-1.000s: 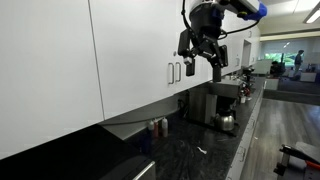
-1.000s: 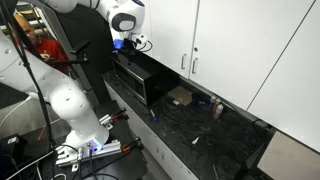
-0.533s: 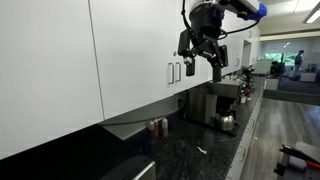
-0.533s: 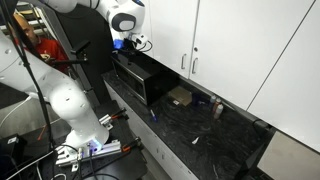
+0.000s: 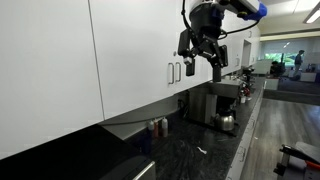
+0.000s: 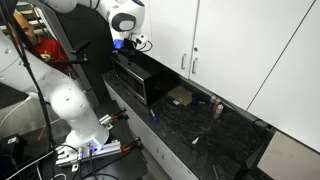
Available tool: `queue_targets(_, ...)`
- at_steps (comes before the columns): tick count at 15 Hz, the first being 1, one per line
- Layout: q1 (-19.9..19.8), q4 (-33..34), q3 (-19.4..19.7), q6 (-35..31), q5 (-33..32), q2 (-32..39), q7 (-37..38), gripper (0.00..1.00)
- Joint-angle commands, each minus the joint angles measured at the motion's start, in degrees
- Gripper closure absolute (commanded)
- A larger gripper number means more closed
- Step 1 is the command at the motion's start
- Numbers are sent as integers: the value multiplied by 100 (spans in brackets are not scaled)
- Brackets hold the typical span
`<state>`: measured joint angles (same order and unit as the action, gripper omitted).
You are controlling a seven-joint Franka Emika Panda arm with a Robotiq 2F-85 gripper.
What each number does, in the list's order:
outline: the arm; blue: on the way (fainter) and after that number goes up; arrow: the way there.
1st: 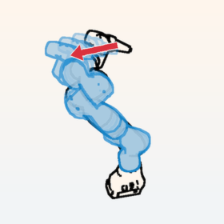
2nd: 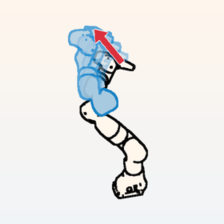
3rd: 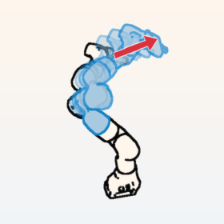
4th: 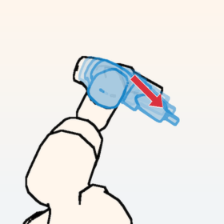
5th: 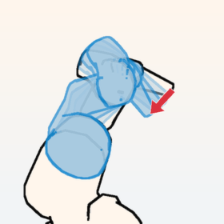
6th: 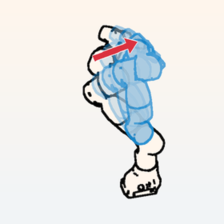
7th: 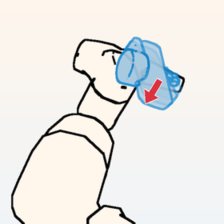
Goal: Open the right cabinet door
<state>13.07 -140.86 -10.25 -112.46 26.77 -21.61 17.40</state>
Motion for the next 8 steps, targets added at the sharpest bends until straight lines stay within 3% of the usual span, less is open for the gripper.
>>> queue_targets(1, -121, -52, -14, -291, 9, -55, -211, 0)
queue_targets(8, -369, -26, 231, -900, -462, -21, -804, 0)
